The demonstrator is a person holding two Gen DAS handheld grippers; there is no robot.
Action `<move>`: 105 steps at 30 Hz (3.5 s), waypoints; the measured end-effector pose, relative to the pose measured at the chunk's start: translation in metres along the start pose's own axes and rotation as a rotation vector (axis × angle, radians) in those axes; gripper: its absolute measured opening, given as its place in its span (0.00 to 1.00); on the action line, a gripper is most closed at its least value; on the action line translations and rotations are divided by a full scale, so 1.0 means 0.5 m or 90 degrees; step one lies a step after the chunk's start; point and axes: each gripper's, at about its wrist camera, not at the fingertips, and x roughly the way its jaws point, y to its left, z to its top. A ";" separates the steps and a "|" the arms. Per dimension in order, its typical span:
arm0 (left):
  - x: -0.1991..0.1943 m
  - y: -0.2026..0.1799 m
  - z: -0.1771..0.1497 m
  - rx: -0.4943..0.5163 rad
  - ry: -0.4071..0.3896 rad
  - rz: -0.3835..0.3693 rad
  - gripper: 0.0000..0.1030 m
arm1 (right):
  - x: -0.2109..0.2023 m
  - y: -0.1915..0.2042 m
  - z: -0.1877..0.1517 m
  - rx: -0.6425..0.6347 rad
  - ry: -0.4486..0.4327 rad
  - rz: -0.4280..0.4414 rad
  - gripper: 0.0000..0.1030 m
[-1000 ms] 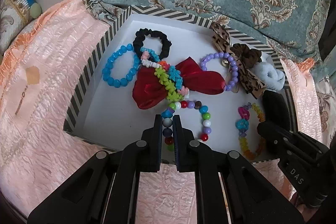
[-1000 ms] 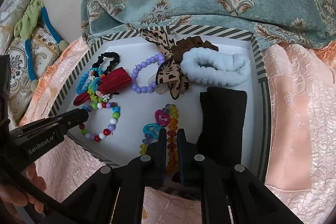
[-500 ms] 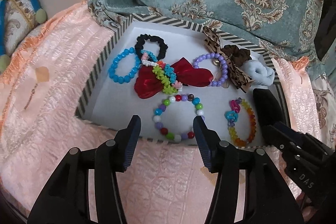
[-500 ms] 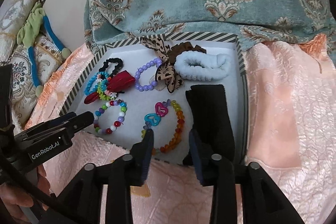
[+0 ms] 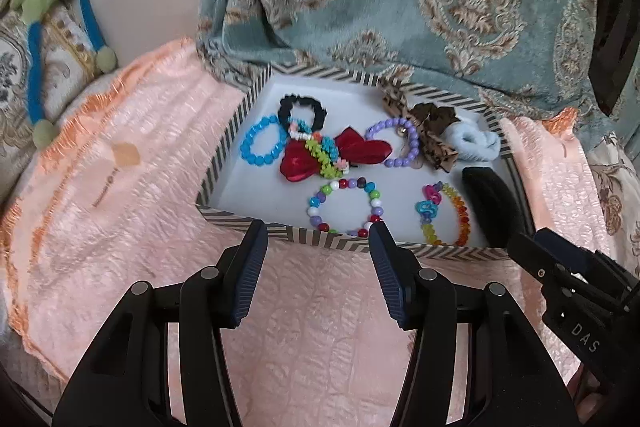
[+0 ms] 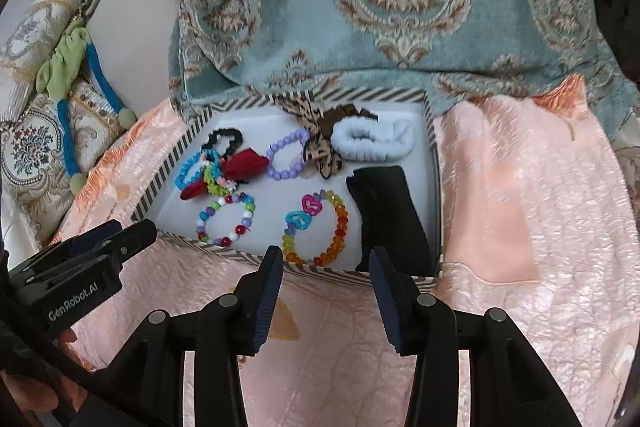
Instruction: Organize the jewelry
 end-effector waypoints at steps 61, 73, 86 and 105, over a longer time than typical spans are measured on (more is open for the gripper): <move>-0.196 -0.018 0.001 0.014 -0.144 0.044 0.51 | -0.167 0.079 0.011 -0.046 -0.114 -0.034 0.71; -0.205 -0.021 0.004 0.016 -0.154 0.042 0.51 | -0.168 0.078 0.010 -0.046 -0.111 -0.044 0.71; -0.207 -0.020 0.008 0.017 -0.156 0.049 0.51 | -0.163 0.079 0.012 -0.043 -0.107 -0.041 0.71; -0.198 -0.015 0.008 0.015 -0.153 0.049 0.51 | -0.152 0.080 0.010 -0.044 -0.096 -0.037 0.71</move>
